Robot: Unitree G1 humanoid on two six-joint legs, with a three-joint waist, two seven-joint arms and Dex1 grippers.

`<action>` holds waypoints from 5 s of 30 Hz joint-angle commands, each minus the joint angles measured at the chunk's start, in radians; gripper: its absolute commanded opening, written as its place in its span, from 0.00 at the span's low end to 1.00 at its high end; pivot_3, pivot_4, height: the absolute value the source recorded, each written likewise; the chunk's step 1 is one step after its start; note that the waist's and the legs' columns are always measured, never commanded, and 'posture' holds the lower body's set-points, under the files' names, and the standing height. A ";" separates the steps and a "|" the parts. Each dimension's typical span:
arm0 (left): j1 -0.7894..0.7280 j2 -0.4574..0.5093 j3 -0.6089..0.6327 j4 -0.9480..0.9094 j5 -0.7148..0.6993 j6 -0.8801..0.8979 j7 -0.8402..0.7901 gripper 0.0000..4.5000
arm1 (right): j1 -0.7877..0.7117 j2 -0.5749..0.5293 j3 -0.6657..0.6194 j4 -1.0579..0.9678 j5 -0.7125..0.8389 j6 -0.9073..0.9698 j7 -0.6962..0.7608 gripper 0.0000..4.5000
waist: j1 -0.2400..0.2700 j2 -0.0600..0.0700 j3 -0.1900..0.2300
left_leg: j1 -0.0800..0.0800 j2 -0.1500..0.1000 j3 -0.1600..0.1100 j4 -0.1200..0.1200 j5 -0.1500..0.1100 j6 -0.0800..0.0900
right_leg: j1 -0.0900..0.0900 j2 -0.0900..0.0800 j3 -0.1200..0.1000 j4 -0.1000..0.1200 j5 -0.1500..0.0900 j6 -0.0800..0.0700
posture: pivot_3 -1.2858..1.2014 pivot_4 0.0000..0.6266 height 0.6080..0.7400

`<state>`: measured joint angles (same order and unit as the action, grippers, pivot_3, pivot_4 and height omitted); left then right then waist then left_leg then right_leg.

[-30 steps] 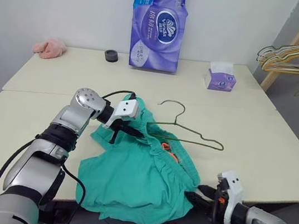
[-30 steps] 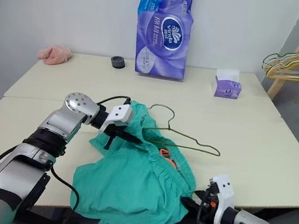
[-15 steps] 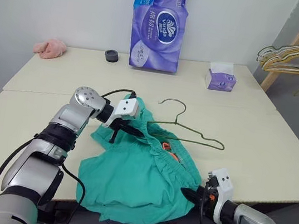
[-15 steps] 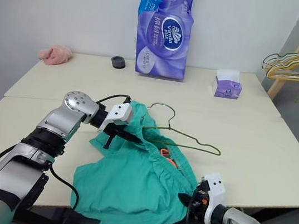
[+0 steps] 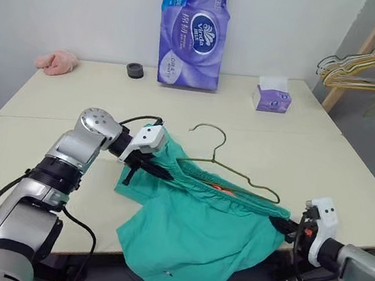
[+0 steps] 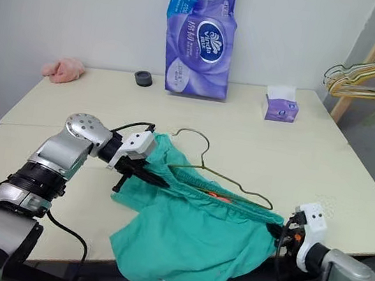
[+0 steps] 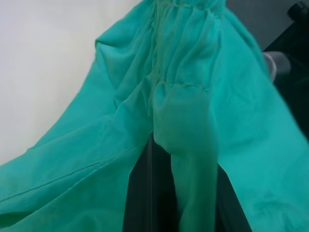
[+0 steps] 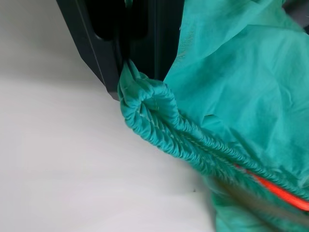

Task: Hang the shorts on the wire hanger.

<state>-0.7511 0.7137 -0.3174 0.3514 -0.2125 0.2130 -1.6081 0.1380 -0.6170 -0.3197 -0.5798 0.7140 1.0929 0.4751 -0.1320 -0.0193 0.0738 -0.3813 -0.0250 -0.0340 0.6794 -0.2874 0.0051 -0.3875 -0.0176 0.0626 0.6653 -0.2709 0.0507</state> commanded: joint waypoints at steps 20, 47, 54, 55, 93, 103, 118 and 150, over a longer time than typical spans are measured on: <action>-0.004 0.006 -0.016 0.084 0.126 -0.146 0.025 0.00 | -0.087 -0.156 -0.028 -0.116 0.082 0.011 0.052 0.01 | -0.007 0.001 0.000 | 0.000 0.000 0.004 0.000 0.000 0.000 | -0.001 0.000 0.004 -0.001 0.000 0.000 | 0.43 0.09 1.00; 0.027 -0.190 -0.017 0.080 0.223 -0.194 0.297 0.00 | -0.681 -0.446 0.562 -0.028 -0.295 -0.223 0.360 0.01 | -0.010 0.001 0.001 | -0.001 0.000 0.006 0.000 0.000 0.000 | -0.003 -0.002 0.006 -0.002 0.003 -0.004 | 0.43 0.09 1.00; 0.062 -0.214 -0.012 0.039 0.220 -0.168 0.342 0.00 | -0.634 -0.505 0.493 -0.082 -0.296 -0.230 0.429 0.48 | -0.007 0.001 0.001 | -0.001 0.000 0.006 0.000 0.000 0.000 | -0.003 -0.003 0.005 -0.002 0.003 -0.004 | 0.43 0.09 1.00; 0.065 -0.216 -0.012 0.035 0.220 -0.165 0.345 0.00 | -0.625 -0.512 0.482 -0.089 -0.293 -0.226 0.436 0.55 | -0.008 0.001 0.001 | -0.001 0.000 0.005 0.000 0.000 0.000 | -0.003 -0.003 0.004 -0.002 0.003 -0.004 | 0.43 0.09 1.00; 0.074 -0.237 0.017 -0.043 0.152 -0.131 0.341 0.00 | -0.641 -0.436 0.668 0.225 -0.597 -0.405 0.602 0.01 | -0.013 0.002 0.001 | 0.000 0.000 0.006 0.000 0.000 0.000 | -0.002 -0.003 0.005 -0.001 0.003 -0.004 | 0.43 0.09 1.00; 0.078 -0.235 0.041 -0.056 0.096 -0.032 0.310 0.36 | -0.630 -0.431 0.636 0.193 -0.596 -0.394 0.631 0.00 | -0.013 0.002 0.001 | 0.000 0.000 0.006 0.000 0.000 0.000 | -0.002 -0.003 0.005 -0.001 0.003 -0.004 | 0.43 0.08 1.00; -0.059 -0.115 0.091 0.229 0.114 -0.133 0.216 0.71 | -0.579 -0.469 0.567 0.151 -0.564 -0.386 0.667 0.00 | -0.015 0.002 0.001 | 0.000 0.000 0.006 0.000 0.000 0.000 | -0.002 -0.003 0.004 -0.001 0.003 -0.004 | 0.43 0.08 1.00; -0.134 -0.181 0.142 0.516 0.195 -0.315 0.344 0.01 | -0.488 -0.502 0.464 0.065 -0.504 -0.322 0.648 0.00 | -0.016 0.002 0.001 | 0.000 0.000 0.005 0.000 0.000 0.000 | -0.003 -0.003 0.003 -0.001 0.003 -0.004 | 0.42 0.09 1.00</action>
<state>-0.8624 0.5148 -0.2002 0.8749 -0.0199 -0.0856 -1.2755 -0.3420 -1.1026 0.1907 -0.4845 0.1925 0.7682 1.1286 -0.1485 -0.0175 0.0750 -0.3816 -0.0252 -0.0288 0.6794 -0.2878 0.0048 -0.3901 -0.0209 0.0657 0.6646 -0.2678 0.0470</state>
